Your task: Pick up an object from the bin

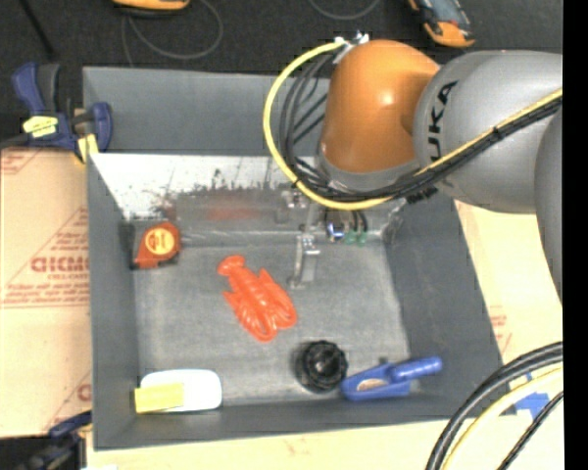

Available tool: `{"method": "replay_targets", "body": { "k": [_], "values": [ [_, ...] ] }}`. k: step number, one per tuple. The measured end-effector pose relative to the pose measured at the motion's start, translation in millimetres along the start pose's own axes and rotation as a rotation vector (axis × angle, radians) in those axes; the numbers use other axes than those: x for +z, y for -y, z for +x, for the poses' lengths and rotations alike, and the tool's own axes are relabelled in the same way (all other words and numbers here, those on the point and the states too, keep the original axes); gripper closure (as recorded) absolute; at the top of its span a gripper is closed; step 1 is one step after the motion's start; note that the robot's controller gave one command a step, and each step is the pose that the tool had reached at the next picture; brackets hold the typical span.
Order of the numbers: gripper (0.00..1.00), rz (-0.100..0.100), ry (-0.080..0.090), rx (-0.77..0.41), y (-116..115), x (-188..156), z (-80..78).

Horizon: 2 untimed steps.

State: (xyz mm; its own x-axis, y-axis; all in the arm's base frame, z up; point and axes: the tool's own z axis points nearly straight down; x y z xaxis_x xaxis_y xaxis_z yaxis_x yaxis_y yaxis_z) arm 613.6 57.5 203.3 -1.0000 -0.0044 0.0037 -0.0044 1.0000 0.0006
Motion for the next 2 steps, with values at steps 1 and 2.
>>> {"method": "replay_targets", "body": {
  "k": [1,2],
  "values": [
    [0.0,-0.001,0.008,0.001,0,-5,-1.3],
    [0.0,0.0,0.011,-0.006,3,39,41.1]
  ]
}}
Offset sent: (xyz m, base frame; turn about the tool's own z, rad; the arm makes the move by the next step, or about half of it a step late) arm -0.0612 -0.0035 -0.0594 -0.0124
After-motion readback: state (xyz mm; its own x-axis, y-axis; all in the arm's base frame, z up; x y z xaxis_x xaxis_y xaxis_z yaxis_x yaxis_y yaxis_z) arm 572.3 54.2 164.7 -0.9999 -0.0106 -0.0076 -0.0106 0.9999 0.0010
